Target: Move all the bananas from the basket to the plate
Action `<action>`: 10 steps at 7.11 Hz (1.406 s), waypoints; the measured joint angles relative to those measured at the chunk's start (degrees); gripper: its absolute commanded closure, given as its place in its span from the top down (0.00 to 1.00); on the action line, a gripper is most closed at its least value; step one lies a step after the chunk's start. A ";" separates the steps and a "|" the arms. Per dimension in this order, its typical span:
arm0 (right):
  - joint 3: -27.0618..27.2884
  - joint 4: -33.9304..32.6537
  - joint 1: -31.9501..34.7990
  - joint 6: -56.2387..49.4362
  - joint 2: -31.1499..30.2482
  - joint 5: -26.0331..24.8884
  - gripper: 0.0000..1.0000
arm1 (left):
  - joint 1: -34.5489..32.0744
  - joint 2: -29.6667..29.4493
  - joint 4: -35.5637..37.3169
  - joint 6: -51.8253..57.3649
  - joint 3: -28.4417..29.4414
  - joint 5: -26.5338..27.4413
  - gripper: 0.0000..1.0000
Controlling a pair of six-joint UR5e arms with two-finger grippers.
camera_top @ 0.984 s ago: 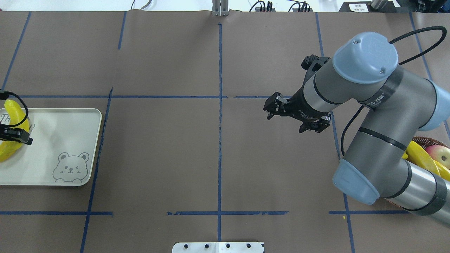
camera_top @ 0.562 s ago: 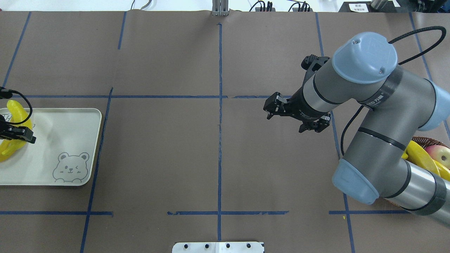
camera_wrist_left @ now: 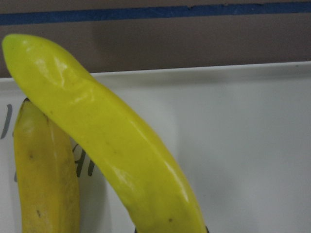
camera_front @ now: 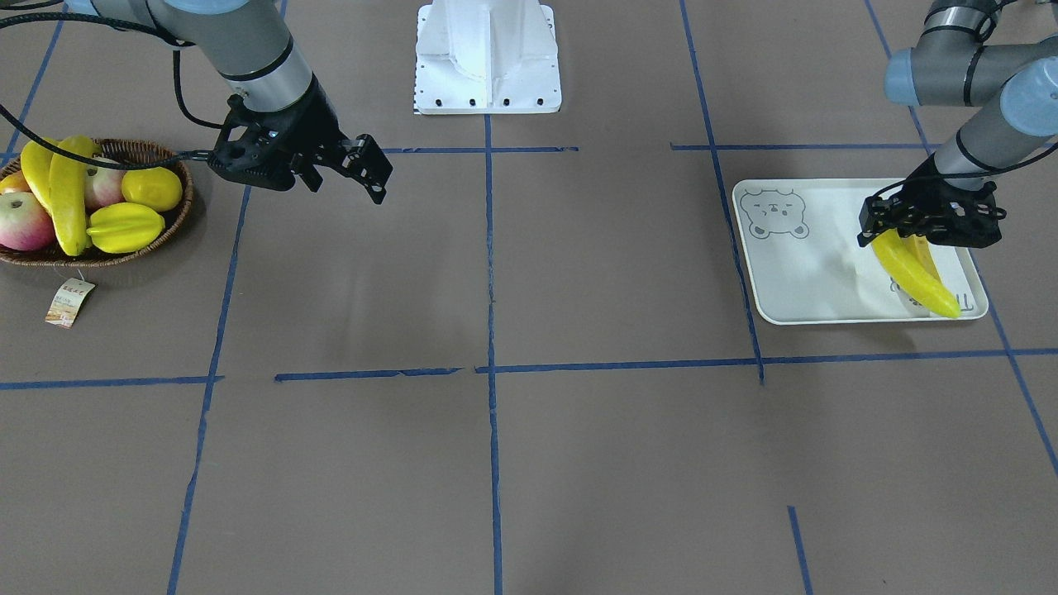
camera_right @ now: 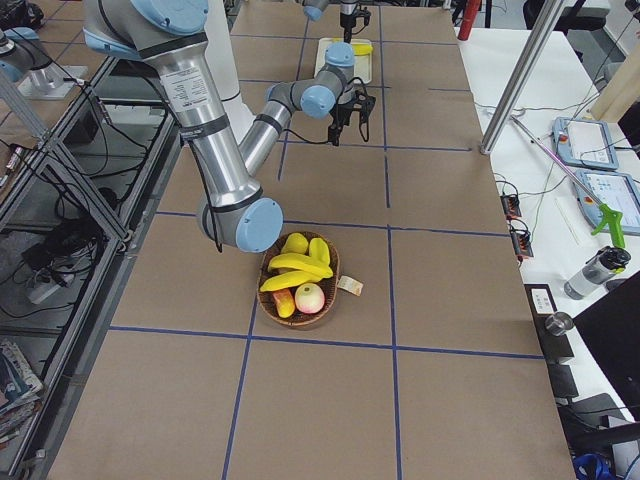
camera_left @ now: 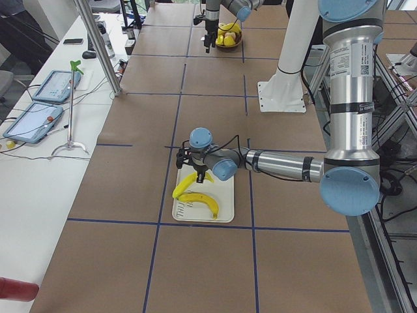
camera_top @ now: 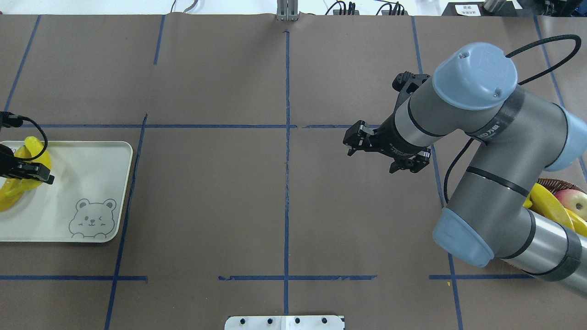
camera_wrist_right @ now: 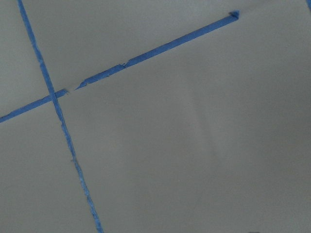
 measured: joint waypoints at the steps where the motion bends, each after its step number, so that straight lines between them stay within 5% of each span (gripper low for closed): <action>1: -0.08 0.00 0.02 0.00 0.01 -0.03 1.00 | 0.03 0.16 -0.37 0.19 0.24 -0.80 0.49; 2: -0.13 0.01 0.04 0.00 0.03 -0.07 1.00 | 0.03 0.48 -0.89 0.34 0.35 -1.31 0.57; 3: -0.14 0.00 0.05 0.00 0.05 -0.09 1.00 | 0.01 0.67 -1.27 0.42 0.32 -1.56 0.99; 7: 0.72 -0.26 2.26 -2.97 -1.11 1.62 1.00 | -0.03 0.27 -0.16 0.47 -3.87 -3.70 1.00; 10: 8.80 -0.80 5.92 -17.68 -14.81 4.24 1.00 | 0.80 -4.56 0.23 0.24 -5.42 -3.66 1.00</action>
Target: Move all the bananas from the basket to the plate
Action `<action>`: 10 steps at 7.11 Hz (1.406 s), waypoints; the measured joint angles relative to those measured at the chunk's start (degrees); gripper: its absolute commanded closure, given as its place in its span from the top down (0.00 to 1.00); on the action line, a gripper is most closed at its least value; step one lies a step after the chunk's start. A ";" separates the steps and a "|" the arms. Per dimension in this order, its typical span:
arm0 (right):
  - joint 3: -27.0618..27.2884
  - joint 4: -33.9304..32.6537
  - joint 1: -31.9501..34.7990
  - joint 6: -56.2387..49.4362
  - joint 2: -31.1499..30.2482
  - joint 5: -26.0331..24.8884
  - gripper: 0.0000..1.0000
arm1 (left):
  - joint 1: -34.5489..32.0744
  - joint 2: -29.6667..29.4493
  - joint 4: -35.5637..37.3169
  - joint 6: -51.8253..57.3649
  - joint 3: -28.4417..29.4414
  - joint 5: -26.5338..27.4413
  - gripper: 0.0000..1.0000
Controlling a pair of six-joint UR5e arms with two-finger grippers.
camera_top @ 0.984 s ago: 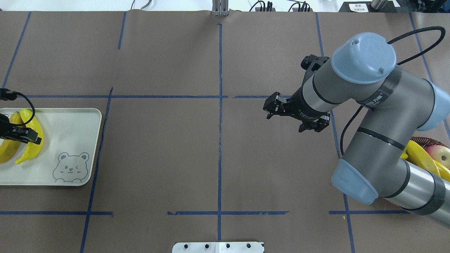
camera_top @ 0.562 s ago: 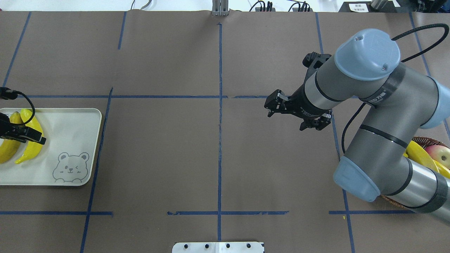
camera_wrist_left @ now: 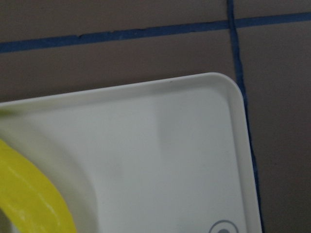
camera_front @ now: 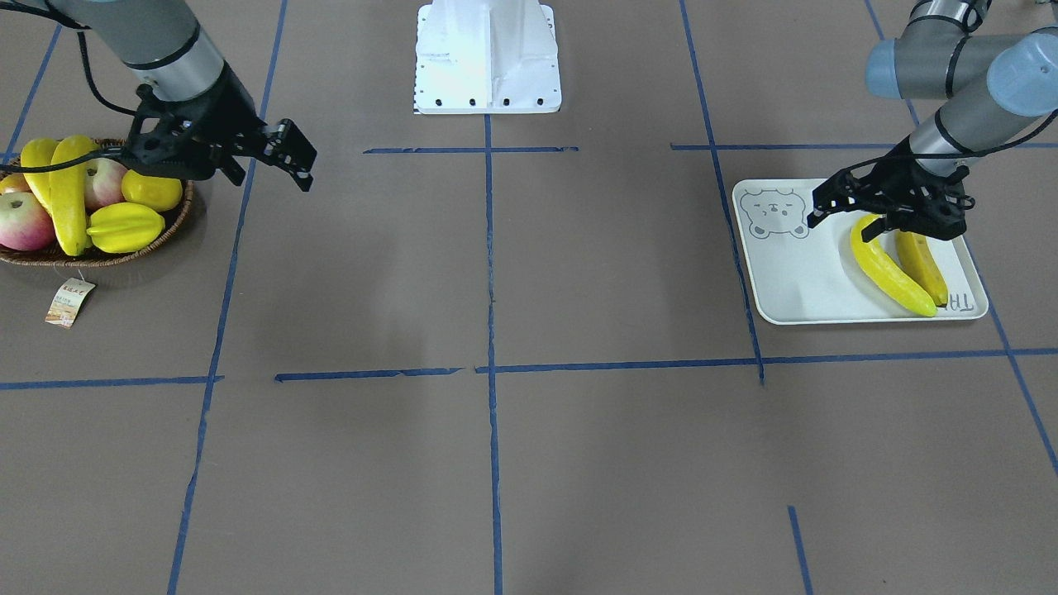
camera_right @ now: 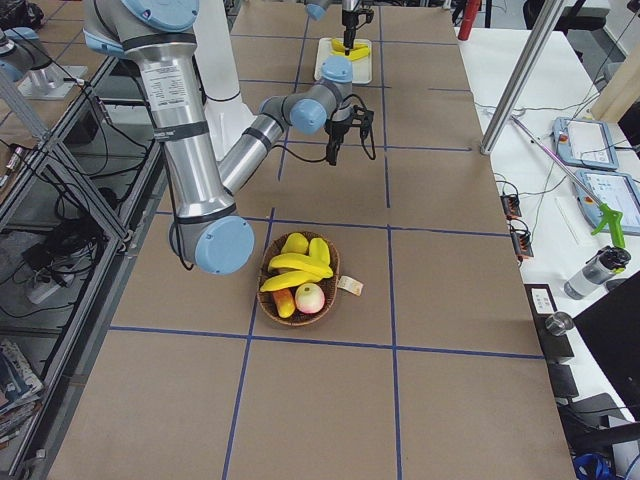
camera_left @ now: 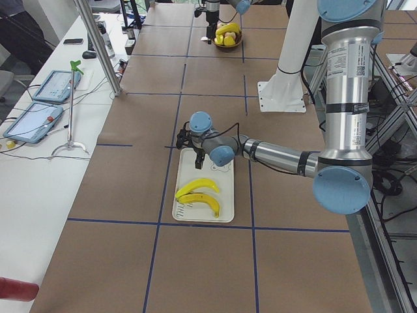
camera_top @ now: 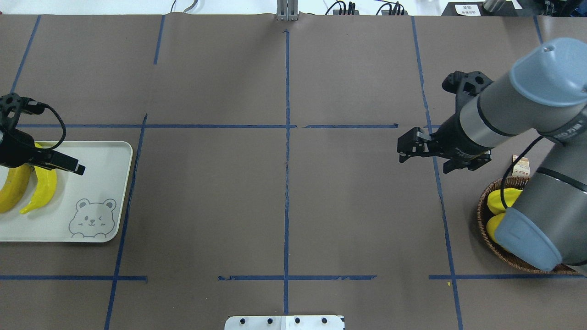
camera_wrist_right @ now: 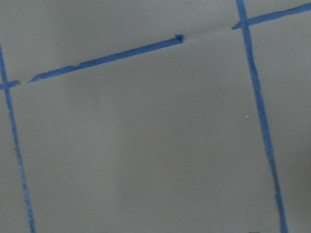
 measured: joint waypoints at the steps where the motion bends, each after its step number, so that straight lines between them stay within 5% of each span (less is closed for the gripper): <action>1: 3.20 0.22 1.05 -5.16 -6.33 -0.05 1.00 | 0.38 -1.05 -0.03 -0.23 -0.11 -0.07 1.00; 5: 7.69 7.22 2.54 -20.08 -29.11 -6.07 1.00 | 2.20 -1.88 -0.14 -0.43 -0.11 0.33 1.00; 7: 1.08 19.77 2.52 -21.24 -33.46 -6.70 1.00 | 2.31 -2.00 -0.17 -0.45 -0.11 0.34 1.00; 10: -1.75 23.27 -0.16 -21.18 -36.21 -7.56 0.89 | 2.33 -2.14 -0.15 -0.51 -0.32 0.30 1.00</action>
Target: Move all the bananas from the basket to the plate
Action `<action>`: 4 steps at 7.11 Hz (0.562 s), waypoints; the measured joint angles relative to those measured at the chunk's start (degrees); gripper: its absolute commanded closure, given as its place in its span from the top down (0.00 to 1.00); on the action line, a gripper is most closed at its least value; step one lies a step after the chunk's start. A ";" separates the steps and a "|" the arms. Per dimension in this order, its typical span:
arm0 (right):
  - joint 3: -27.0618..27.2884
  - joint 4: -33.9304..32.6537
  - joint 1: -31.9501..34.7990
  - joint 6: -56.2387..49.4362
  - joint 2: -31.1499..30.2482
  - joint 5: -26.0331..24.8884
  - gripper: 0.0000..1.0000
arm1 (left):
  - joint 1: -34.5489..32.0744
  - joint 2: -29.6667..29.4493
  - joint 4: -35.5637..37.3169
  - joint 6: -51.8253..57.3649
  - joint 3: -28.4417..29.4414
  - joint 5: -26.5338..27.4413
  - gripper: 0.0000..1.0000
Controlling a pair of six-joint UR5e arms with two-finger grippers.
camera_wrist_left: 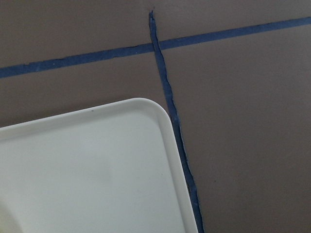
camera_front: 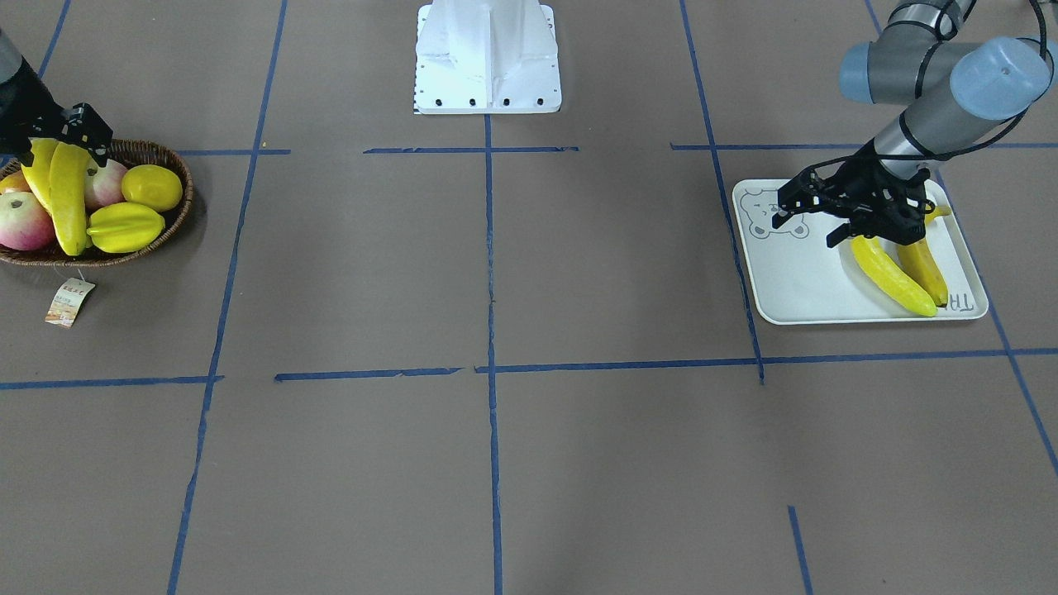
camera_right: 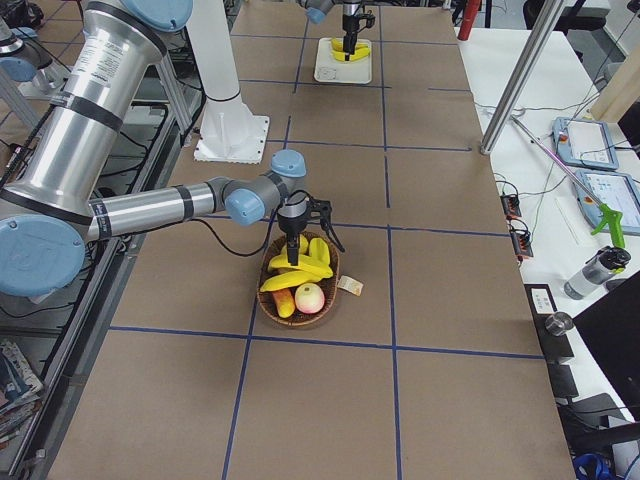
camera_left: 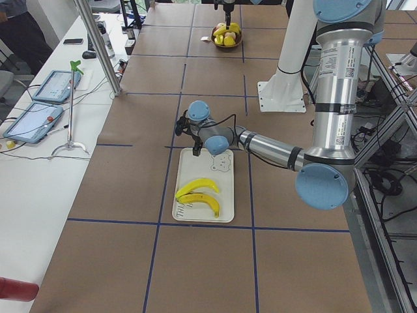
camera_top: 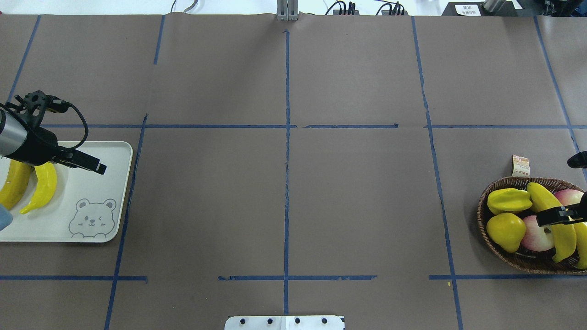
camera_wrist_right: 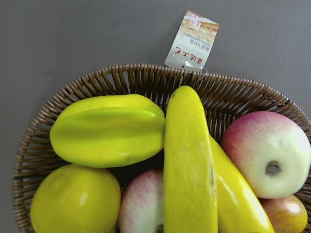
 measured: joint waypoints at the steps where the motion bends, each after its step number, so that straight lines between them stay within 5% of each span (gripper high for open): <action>1: 0.00 -0.68 -2.11 0.05 -0.49 -1.08 0.69 | 0.00 -0.03 0.01 0.00 -0.03 0.03 1.00; 2: 0.10 -1.44 -3.51 0.08 -0.75 -1.70 0.38 | 0.00 -0.05 0.01 0.02 -0.01 0.06 1.00; 4: 0.42 -2.37 -4.22 0.10 -0.73 -1.96 0.19 | 0.10 -0.04 0.01 0.02 -0.01 0.06 1.00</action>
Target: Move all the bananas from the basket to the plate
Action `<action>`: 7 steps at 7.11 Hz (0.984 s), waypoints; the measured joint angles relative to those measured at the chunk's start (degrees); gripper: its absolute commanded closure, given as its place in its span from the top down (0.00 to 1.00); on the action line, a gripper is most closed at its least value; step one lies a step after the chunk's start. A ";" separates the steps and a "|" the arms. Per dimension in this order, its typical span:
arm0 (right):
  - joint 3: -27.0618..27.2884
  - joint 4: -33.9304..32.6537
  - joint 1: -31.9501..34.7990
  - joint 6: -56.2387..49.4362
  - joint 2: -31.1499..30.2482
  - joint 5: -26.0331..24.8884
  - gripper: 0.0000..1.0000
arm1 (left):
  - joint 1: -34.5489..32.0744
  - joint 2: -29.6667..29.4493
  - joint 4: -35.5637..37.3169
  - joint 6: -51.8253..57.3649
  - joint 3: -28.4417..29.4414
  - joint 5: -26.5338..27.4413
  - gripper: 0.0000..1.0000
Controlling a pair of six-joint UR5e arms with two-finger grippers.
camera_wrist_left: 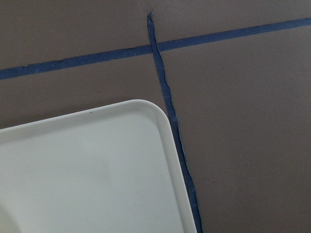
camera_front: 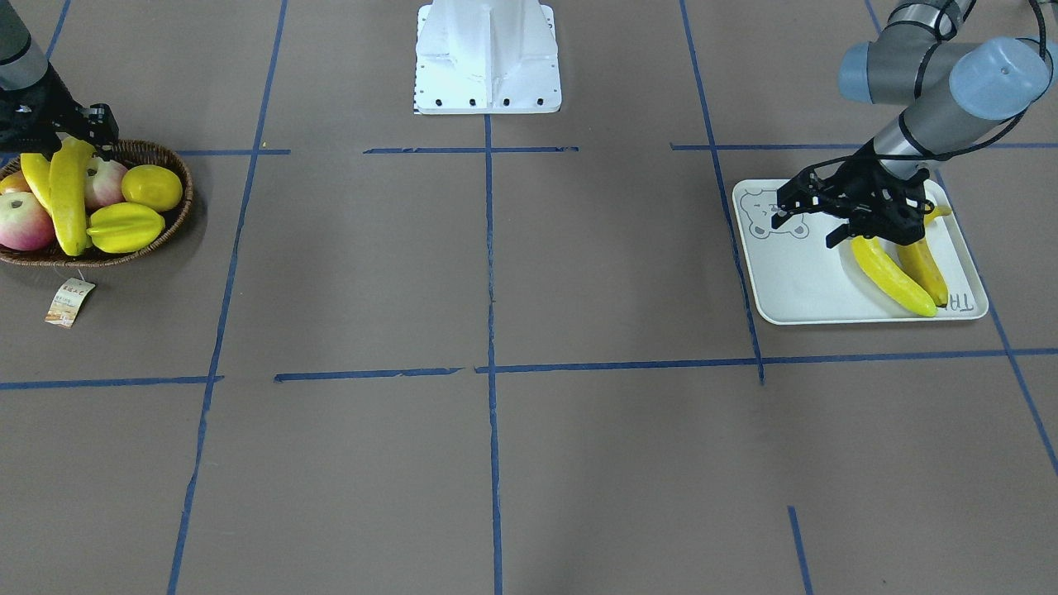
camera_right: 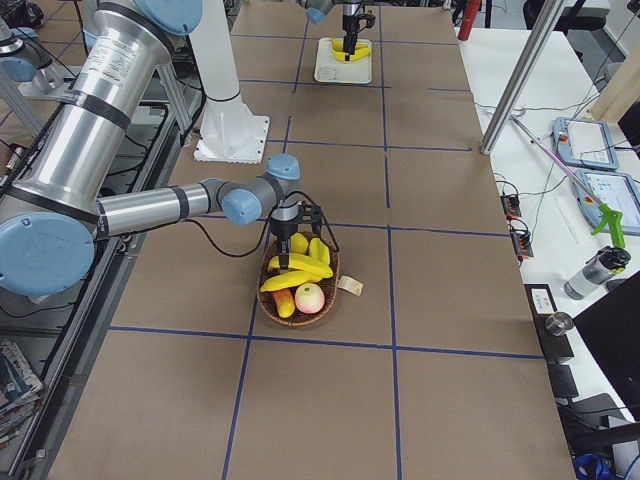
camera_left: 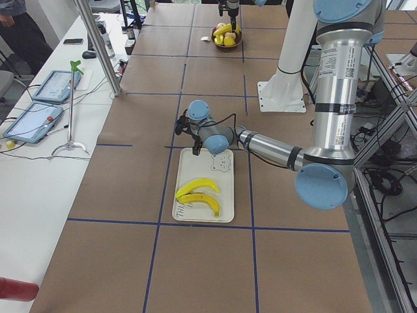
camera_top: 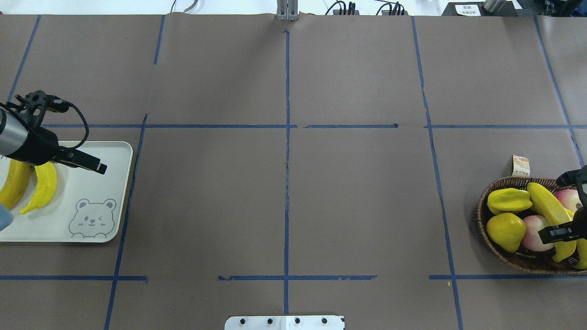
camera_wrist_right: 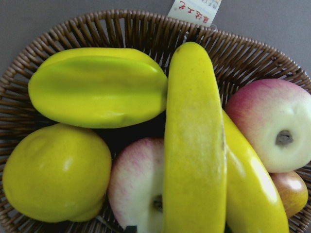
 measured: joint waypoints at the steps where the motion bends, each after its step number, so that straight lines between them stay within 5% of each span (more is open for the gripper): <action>1: 0.03 -0.16 -0.03 0.00 0.12 -0.03 0.11 | 0.09 0.04 0.00 0.00 0.03 0.00 1.00; 7: 6.44 -3.90 7.46 -0.06 2.75 5.16 0.04 | 0.32 -0.78 0.08 -0.10 0.07 -0.14 1.00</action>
